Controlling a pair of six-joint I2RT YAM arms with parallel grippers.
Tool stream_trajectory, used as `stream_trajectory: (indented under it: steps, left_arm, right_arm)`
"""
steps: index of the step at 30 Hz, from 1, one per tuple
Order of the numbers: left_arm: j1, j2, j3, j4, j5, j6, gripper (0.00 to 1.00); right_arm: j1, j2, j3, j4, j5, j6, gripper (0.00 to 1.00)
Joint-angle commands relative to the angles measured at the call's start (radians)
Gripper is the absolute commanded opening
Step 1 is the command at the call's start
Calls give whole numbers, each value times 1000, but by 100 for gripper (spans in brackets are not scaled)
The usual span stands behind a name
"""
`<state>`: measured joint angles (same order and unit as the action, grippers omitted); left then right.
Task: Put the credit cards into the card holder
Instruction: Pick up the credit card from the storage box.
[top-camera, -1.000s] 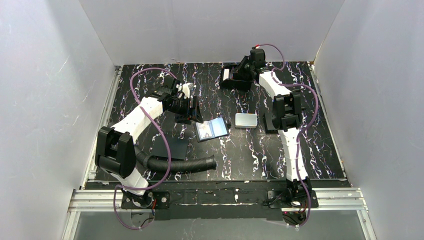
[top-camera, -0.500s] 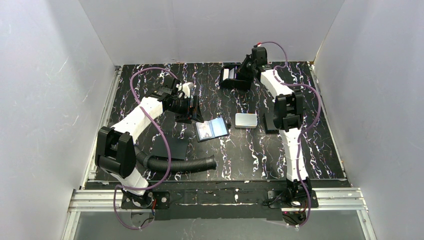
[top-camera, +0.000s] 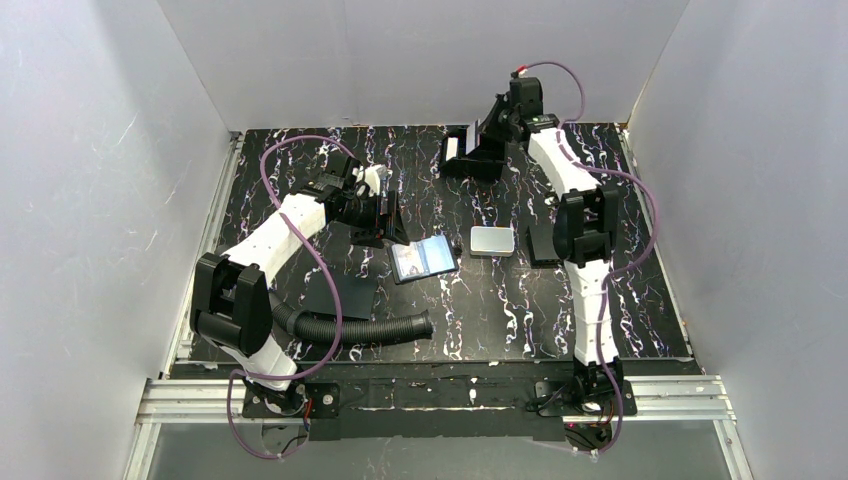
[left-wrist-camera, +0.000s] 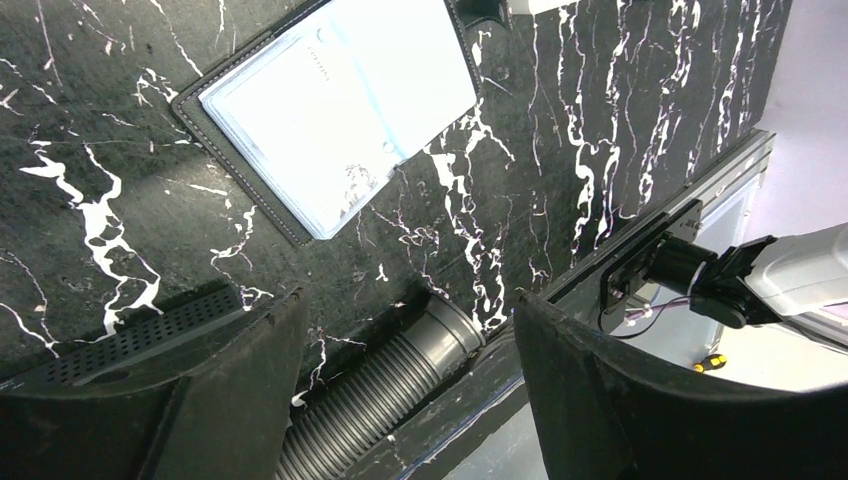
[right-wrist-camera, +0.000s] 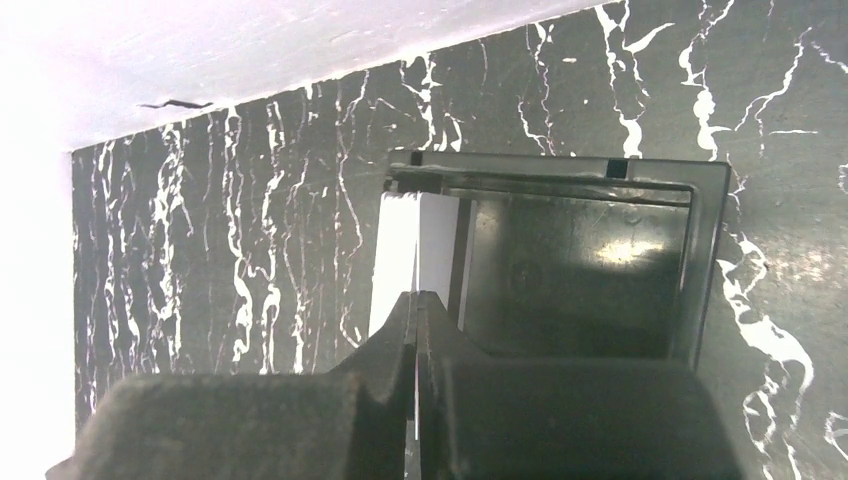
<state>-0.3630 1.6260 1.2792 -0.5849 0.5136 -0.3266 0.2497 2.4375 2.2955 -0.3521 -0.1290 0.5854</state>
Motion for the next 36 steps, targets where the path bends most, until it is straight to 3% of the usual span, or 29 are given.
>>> stream_trajectory:
  steps: [1,4,7,10,13,16,20,26,36]
  left_arm:
    - [1,-34,69,-22,55,-21,74]
    - [26,-25,99,-5,135,-70,75]
    - [79,-30,72,127,295,-218,75]
    - [127,-53,-46,444,437,-514,75]
    - [140,-58,-152,824,471,-783,76]
    - [139,-72,-218,998,432,-906,77]
    - [135,-104,-275,1102,386,-973,80]
    - [131,-147,-359,1117,310,-1021,78]
    - [118,-176,-368,1119,293,-1034,50]
  right_arm:
    - [-3,-180,-41,1,-5,-86,1]
    - [-6,-293,-162,45,-65,-127,1]
    - [-18,-410,-360,193,-298,-78,1]
    - [-13,-506,-659,576,-561,160,1]
    - [14,-583,-941,1026,-646,513,1]
    - [58,-623,-1127,1307,-638,753,1]
    - [108,-630,-1289,1584,-586,976,1]
    - [159,-594,-1355,1749,-551,1110,1]
    - [200,-580,-1374,1754,-532,1105,1]
